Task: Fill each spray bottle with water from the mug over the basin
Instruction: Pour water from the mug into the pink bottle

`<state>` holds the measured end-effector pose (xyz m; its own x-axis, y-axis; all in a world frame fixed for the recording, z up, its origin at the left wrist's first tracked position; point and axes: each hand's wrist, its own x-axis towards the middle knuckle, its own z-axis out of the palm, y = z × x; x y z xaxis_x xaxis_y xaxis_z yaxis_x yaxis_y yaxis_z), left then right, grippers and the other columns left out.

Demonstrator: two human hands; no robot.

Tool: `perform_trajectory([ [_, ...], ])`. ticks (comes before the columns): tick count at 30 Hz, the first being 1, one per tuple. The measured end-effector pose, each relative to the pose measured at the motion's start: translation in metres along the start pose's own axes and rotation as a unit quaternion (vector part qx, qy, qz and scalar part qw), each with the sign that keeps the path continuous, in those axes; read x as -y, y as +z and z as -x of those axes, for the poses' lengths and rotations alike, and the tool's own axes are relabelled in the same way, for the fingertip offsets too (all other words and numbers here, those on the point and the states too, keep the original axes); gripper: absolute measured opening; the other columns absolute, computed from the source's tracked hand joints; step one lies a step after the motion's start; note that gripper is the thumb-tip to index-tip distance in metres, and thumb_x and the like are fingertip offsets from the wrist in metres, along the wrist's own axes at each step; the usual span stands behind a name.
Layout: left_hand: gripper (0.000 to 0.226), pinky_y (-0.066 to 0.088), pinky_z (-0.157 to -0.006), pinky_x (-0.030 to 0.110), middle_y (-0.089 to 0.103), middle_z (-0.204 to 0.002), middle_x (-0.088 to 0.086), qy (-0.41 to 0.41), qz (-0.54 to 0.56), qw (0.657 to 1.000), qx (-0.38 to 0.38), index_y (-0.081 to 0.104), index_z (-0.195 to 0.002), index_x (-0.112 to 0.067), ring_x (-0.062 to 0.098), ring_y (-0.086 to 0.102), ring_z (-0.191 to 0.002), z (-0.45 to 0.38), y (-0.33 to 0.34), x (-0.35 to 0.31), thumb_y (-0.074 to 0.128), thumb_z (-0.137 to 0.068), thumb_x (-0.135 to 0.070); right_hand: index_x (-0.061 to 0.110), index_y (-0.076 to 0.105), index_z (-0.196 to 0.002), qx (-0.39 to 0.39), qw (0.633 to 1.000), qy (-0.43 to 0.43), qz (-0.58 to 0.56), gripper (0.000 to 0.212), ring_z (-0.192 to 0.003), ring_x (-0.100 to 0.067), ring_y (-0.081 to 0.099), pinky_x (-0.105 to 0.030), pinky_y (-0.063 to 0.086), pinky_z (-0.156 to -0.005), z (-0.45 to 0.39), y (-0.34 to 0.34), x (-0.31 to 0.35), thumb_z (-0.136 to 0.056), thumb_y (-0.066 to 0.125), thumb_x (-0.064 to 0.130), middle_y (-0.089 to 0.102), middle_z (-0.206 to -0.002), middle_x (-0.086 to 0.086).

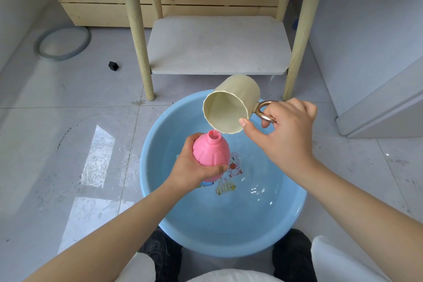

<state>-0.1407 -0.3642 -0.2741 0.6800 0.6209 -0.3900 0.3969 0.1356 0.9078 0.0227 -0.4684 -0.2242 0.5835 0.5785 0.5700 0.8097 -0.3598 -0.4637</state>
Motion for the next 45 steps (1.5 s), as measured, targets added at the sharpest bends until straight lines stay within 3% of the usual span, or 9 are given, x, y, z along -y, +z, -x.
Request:
perform_trajectory([
  [6,0.075,0.051,-0.053,0.015,0.051,-0.112,-0.011,-0.001,-0.001,1.0,-0.004,0.039,-0.119,-0.037,0.013,0.056,-0.098,-0.001,-0.001,0.0013,0.086,-0.065,-0.015,0.022,0.038,-0.061,-0.015,1.0,-0.025,0.01,0.041,-0.061,-0.021,0.047,-0.025,0.018,-0.076,-0.0023,-0.0013,0.0005,-0.074,0.062,0.052,0.049,-0.055,0.008],
  [16,0.072,0.051,-0.052,0.014,0.051,-0.11,-0.013,-0.002,0.005,1.0,0.002,0.038,-0.109,-0.044,0.01,0.056,-0.094,0.0,-0.0008,0.0008,0.086,-0.065,-0.013,0.023,0.036,-0.063,-0.036,0.998,-0.052,0.015,0.04,-0.064,-0.02,0.048,-0.026,0.019,-0.079,-0.004,-0.0006,0.0008,-0.074,0.063,0.052,0.052,-0.059,0.009],
  [23,0.074,0.051,-0.052,0.013,0.051,-0.11,-0.012,-0.003,-0.005,1.0,-0.001,0.038,-0.113,-0.042,0.011,0.056,-0.096,-0.0006,-0.0017,0.0027,0.086,-0.064,-0.015,0.021,0.042,-0.062,-0.044,0.996,-0.075,0.02,0.039,-0.065,-0.021,0.048,-0.027,0.02,-0.079,-0.0054,-0.0014,0.0017,-0.074,0.065,0.05,0.055,-0.06,0.006],
  [37,0.076,0.052,-0.053,0.015,0.051,-0.11,-0.013,-0.005,0.004,1.0,0.006,0.039,-0.107,-0.047,0.011,0.057,-0.095,0.0005,-0.0012,0.0013,0.087,-0.053,-0.025,0.013,0.046,-0.058,-0.061,0.99,-0.114,0.053,0.044,-0.064,-0.026,0.049,-0.033,0.025,-0.079,-0.007,-0.0009,0.0005,-0.076,0.067,0.047,0.048,-0.057,0.003],
  [41,0.072,0.051,-0.052,0.013,0.052,-0.108,-0.013,-0.003,-0.004,1.0,0.001,0.039,-0.106,-0.047,0.009,0.056,-0.093,-0.0001,-0.0016,0.0034,0.087,-0.064,-0.015,0.013,0.046,-0.058,-0.068,0.988,-0.126,0.057,0.045,-0.063,-0.026,0.048,-0.034,0.026,-0.08,-0.0079,-0.0004,0.0003,-0.077,0.067,0.047,0.046,-0.057,0.003],
  [45,0.074,0.05,-0.052,0.013,0.051,-0.107,-0.014,-0.007,-0.008,1.0,-0.005,0.039,-0.116,-0.038,0.006,0.056,-0.092,-0.0002,-0.0015,0.0037,0.086,-0.065,-0.013,0.012,0.046,-0.058,-0.074,0.985,-0.142,0.06,0.045,-0.064,-0.027,0.049,-0.035,0.027,-0.08,-0.0085,-0.0002,0.0005,-0.078,0.066,0.047,0.045,-0.058,0.002],
])
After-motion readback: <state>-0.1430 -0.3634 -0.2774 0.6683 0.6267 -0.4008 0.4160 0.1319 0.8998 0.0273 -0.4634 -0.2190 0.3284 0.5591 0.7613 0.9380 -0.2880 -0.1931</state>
